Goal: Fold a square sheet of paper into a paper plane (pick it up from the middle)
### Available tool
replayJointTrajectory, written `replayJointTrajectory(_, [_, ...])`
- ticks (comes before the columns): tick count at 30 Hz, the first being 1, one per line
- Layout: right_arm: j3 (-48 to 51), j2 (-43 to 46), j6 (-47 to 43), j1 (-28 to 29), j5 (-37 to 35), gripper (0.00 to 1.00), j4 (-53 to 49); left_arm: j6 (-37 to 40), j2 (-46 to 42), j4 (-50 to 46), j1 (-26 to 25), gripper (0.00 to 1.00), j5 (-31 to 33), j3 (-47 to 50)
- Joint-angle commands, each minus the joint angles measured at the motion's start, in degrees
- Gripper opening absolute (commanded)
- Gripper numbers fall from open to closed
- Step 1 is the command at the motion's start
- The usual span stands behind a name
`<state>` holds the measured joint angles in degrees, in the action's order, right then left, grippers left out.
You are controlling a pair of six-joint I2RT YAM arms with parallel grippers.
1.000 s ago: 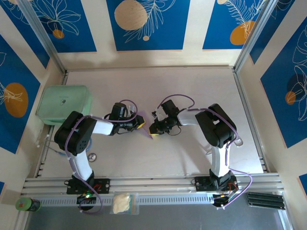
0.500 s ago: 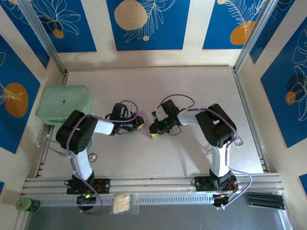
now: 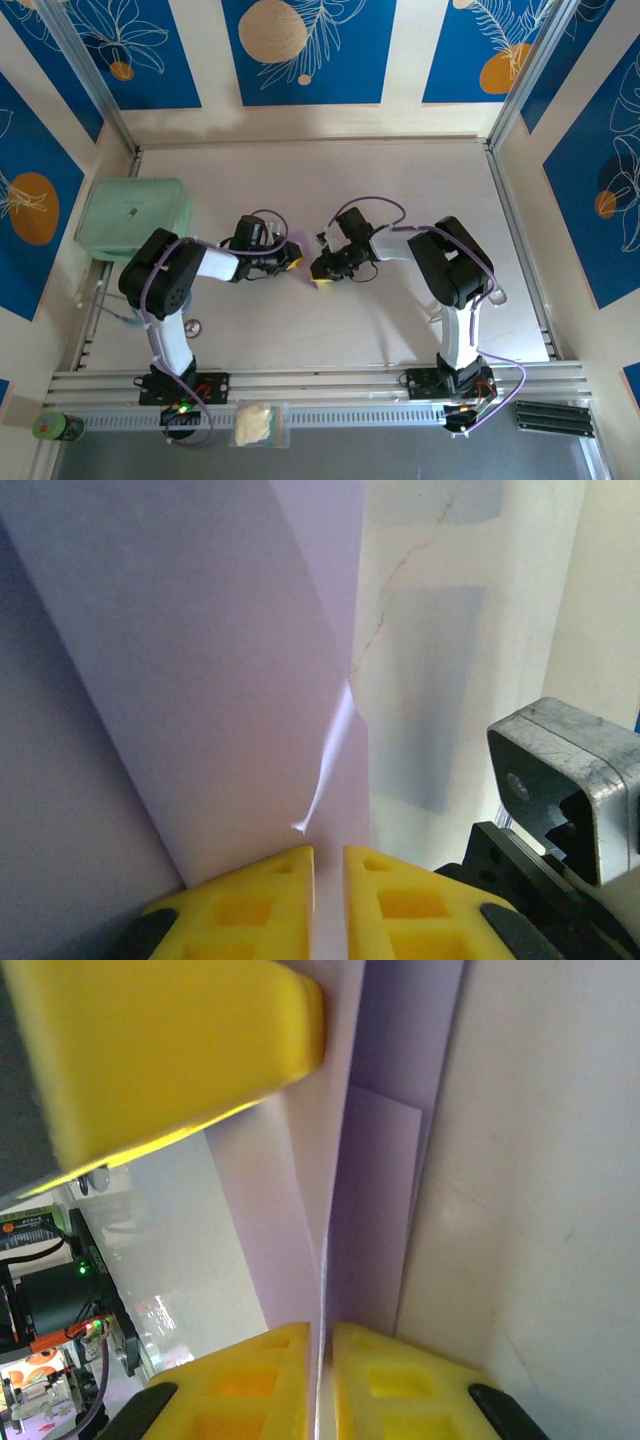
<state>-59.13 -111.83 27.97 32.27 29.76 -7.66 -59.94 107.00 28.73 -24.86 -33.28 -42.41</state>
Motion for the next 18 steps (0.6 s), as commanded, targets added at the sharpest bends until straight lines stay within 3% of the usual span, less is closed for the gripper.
replayJointTrajectory(1, [0.01,2.57,0.15,-0.22,0.38,0.15,-4.1,0.22,1.02,0.56,0.08,0.17,-0.66,-0.23])
replayJointTrajectory(18, [0.86,1.16,0.07,0.07,0.4,0.13,-5.09,-0.24,1.02,1.0,0.06,0.18,-0.53,0.22])
